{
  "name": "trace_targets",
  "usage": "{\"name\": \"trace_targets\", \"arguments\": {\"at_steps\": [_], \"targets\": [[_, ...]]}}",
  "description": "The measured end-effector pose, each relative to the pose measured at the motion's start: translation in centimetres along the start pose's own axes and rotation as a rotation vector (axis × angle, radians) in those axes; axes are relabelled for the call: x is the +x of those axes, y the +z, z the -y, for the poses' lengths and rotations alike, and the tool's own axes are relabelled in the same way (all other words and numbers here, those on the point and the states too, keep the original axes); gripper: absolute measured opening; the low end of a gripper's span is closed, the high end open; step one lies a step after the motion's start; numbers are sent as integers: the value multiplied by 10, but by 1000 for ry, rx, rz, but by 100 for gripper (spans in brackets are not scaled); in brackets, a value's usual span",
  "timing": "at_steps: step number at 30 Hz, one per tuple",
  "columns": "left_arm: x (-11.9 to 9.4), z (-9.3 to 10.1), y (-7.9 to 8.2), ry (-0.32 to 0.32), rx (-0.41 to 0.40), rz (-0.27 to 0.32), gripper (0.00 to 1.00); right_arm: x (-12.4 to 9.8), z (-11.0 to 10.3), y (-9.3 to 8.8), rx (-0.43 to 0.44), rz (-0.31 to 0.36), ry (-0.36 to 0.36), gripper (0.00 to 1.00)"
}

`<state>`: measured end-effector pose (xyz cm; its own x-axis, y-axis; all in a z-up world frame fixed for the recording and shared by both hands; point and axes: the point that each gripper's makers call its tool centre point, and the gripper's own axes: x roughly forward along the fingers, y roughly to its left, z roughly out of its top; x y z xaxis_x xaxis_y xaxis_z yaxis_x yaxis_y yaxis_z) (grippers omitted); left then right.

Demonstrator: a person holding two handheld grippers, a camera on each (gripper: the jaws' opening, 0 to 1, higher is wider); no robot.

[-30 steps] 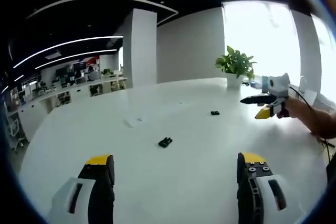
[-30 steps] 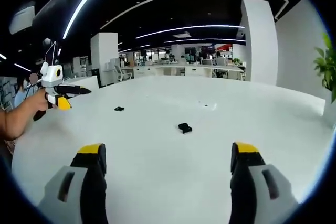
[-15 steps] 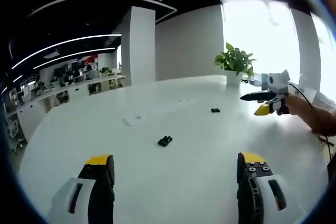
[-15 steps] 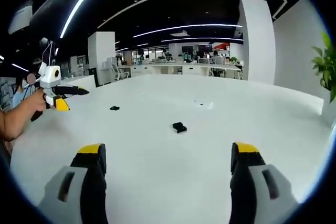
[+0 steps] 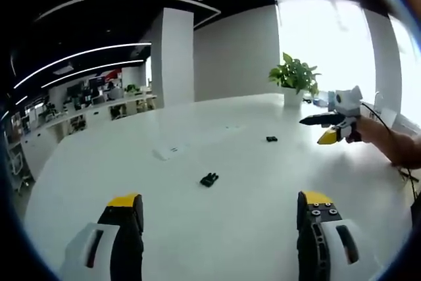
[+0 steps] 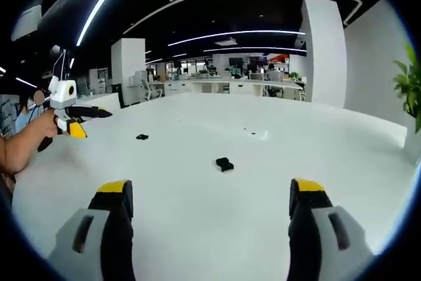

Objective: Snap the two parts of the plastic buckle together until the buckle closes and remains connected.

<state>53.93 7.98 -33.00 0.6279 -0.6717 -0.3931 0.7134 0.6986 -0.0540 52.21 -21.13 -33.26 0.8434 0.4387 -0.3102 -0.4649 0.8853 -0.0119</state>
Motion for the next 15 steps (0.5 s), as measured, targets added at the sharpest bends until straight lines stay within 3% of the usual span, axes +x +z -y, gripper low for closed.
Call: {"name": "trace_targets", "arguments": {"at_steps": [15], "targets": [[13, -3, 0, -14, -15, -4, 99, 5, 6, -4, -6, -6, -2, 100]]}}
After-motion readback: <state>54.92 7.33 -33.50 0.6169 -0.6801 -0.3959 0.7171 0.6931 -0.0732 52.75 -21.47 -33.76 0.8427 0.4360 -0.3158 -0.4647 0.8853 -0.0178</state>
